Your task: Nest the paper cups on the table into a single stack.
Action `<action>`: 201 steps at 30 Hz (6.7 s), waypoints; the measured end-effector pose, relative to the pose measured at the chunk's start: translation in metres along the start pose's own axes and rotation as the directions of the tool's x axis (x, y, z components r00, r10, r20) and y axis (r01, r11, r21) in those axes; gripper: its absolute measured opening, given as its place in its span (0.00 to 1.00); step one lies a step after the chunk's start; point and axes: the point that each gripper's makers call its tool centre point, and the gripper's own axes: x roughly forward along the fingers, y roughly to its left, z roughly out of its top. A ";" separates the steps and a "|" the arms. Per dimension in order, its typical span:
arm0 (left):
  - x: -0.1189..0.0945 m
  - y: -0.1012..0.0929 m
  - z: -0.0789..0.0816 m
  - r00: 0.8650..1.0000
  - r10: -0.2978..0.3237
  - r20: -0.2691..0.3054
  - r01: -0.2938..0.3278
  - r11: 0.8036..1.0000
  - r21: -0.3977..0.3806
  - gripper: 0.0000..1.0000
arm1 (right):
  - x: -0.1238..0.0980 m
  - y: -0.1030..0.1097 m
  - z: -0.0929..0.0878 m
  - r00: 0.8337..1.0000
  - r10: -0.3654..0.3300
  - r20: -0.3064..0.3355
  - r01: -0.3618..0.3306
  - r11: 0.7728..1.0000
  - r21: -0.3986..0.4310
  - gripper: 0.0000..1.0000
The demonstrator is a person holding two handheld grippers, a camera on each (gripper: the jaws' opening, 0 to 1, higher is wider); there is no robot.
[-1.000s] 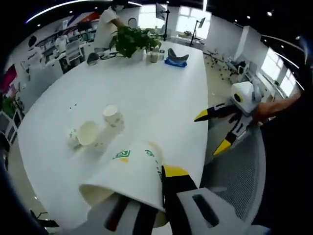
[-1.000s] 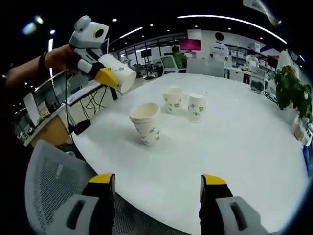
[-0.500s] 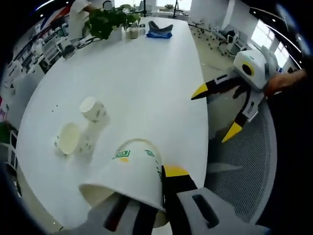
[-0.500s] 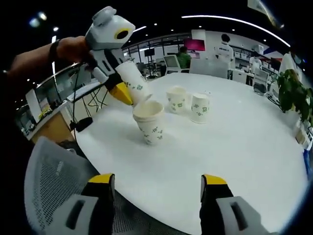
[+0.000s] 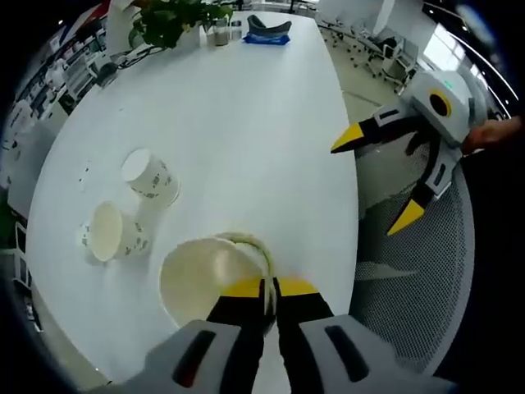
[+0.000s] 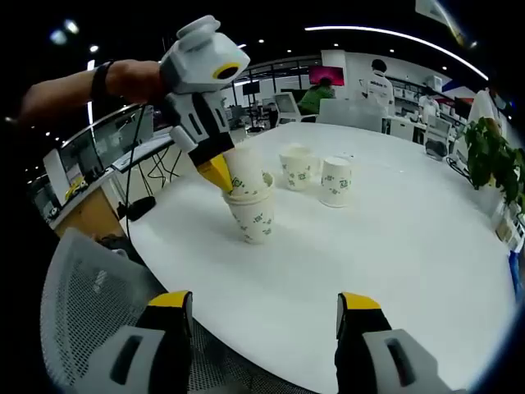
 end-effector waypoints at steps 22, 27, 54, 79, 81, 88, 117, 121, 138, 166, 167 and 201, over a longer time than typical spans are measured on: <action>-0.008 0.004 0.007 0.999 0.019 0.048 -0.020 1.000 0.018 0.17 | 0.000 0.002 0.000 1.000 0.004 -0.004 -0.004 1.000 0.002 0.72; -0.028 0.004 0.018 0.984 0.060 0.168 -0.052 0.997 -0.052 0.29 | -0.003 0.005 0.005 1.000 0.011 -0.003 -0.011 1.000 -0.009 0.72; -0.069 -0.007 -0.083 0.888 0.306 0.344 -0.109 0.865 -0.489 0.46 | 0.091 -0.111 0.183 0.999 -0.032 -0.011 0.028 0.963 -0.266 0.70; -0.070 -0.028 -0.121 0.888 0.347 0.303 -0.101 0.789 -0.607 0.46 | 0.195 -0.136 0.146 0.940 -0.001 -0.342 -0.068 0.979 -0.191 0.54; -0.068 -0.030 -0.122 0.890 0.343 0.301 -0.097 0.787 -0.610 0.45 | 0.190 -0.134 0.145 0.937 -0.002 -0.348 -0.070 0.978 -0.194 0.48; -0.066 -0.032 -0.121 0.892 0.330 0.308 -0.075 0.781 -0.620 0.44 | 0.190 -0.135 0.143 0.937 -0.002 -0.349 -0.076 0.975 -0.209 0.41; -0.071 0.009 -0.106 0.847 0.382 0.370 -0.084 0.783 -0.616 0.57 | 0.131 -0.138 0.221 0.990 0.102 -0.101 -0.112 0.989 -0.092 0.41; -0.073 0.012 -0.104 0.844 0.385 0.372 -0.100 0.795 -0.598 0.59 | 0.112 -0.124 0.229 0.990 0.137 -0.036 -0.139 0.988 -0.069 0.41; -0.096 0.023 -0.031 0.735 0.392 0.553 -0.004 0.818 -0.575 0.54 | 0.063 0.015 0.250 0.869 0.483 0.108 -0.476 0.875 -0.085 0.41; -0.150 0.032 0.009 0.506 0.426 0.750 -0.050 0.882 -0.468 0.20 | 0.033 0.096 0.276 0.703 0.670 0.238 -0.703 0.705 0.092 0.41; -0.152 0.033 0.009 0.500 0.428 0.753 -0.050 0.882 -0.468 0.18 | 0.032 0.096 0.275 0.701 0.672 0.236 -0.705 0.704 0.090 0.41; -0.125 -0.005 -0.011 0.638 0.335 0.693 -0.087 0.926 -0.368 0.00 | 0.041 0.085 0.242 0.814 0.575 0.080 -0.565 0.816 -0.121 0.51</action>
